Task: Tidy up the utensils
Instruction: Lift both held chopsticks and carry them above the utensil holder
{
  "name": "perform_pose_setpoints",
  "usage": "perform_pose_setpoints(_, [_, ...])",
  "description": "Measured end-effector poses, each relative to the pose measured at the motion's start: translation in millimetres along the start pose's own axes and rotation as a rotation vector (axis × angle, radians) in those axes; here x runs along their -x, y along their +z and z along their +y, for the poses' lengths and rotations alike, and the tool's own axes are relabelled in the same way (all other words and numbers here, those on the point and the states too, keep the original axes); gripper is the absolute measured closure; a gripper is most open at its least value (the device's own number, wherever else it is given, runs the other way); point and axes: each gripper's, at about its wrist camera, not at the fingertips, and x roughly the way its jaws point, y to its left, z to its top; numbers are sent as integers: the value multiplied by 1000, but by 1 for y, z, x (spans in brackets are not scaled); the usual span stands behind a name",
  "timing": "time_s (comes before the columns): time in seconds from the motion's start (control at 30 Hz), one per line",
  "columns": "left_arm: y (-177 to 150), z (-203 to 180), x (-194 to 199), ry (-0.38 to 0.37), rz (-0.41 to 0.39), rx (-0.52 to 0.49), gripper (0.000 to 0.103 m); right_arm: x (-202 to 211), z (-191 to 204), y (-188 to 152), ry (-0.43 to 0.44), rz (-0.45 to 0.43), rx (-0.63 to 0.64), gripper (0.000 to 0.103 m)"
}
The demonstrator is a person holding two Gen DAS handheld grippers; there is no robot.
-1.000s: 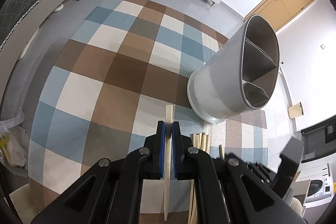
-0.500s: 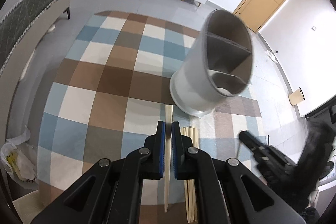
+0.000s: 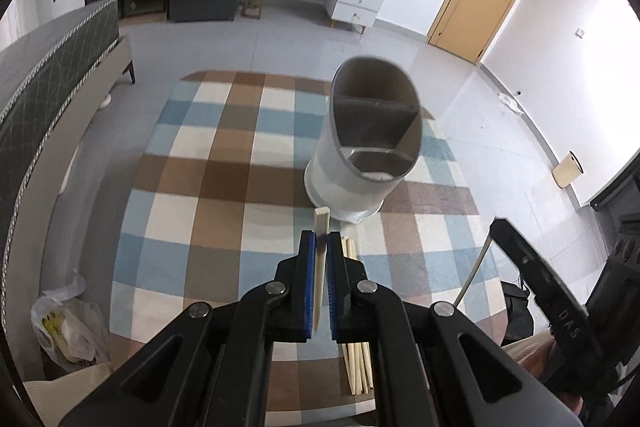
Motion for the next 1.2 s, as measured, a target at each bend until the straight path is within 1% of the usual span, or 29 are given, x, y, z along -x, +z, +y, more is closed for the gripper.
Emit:
perform_pose_setpoints(0.03, [2,-1,4,-1,-9,-8,102,5,5,6,2,-28,14,98])
perform_pose_setpoints(0.2, [18,-9,21,-17,-49,-45,103,22,21,30,24,-109,57,98])
perform_pose_setpoints(0.37, [42,-17,38,-49,-93,-77,103,29,30,66,36,-187,89,98])
perform_pose_setpoints(0.4, [48,-18,43,-53,-112,-84,103,29,31,71,37,-195,96,98])
perform_pose_setpoints(0.43, [53,-16,47,-60,-130,-83,103,28,33,82,39,-211,105,98])
perform_pose_setpoints(0.5, [60,-7,51,-84,-148,-62,103,28,35,92,51,-225,112,98])
perform_pose_setpoints(0.57, [67,13,50,-61,-162,-1,103,28,37,101,60,-244,129,98])
perform_pose_setpoints(0.6, [69,25,46,-53,-153,28,103,29,37,103,69,-250,134,98])
perform_pose_setpoints(0.67, [71,53,28,-13,-114,77,103,27,35,102,78,-253,138,97])
perform_pose_setpoints(0.7, [70,62,18,13,-87,77,100,26,33,101,81,-250,139,97])
perform_pose_setpoints(0.73, [68,74,0,46,-30,68,89,24,31,99,87,-243,140,97])
perform_pose_setpoints(0.77, [65,78,-11,53,11,64,82,20,28,95,88,-233,141,97])
perform_pose_setpoints(0.8, [60,82,-26,43,60,53,71,17,24,91,88,-222,141,97])
perform_pose_setpoints(0.83, [54,84,-40,36,108,34,65,13,20,87,89,-210,138,97])
perform_pose_setpoints(0.9, [38,75,-70,44,203,-54,64,9,13,81,89,-194,127,97])
perform_pose_setpoints(0.93, [27,65,-88,17,266,-114,64,5,9,78,86,-184,122,97])
perform_pose_setpoints(1.0, [8,47,-112,-1,348,-185,64,-1,1,71,81,-171,109,97])
perform_pose_setpoints(1.13, [-23,17,-150,24,441,-347,64,-8,-11,62,68,-138,94,97])
perform_pose_setpoints(1.2, [-32,15,-162,39,478,-365,64,-6,-16,61,68,-141,88,97])
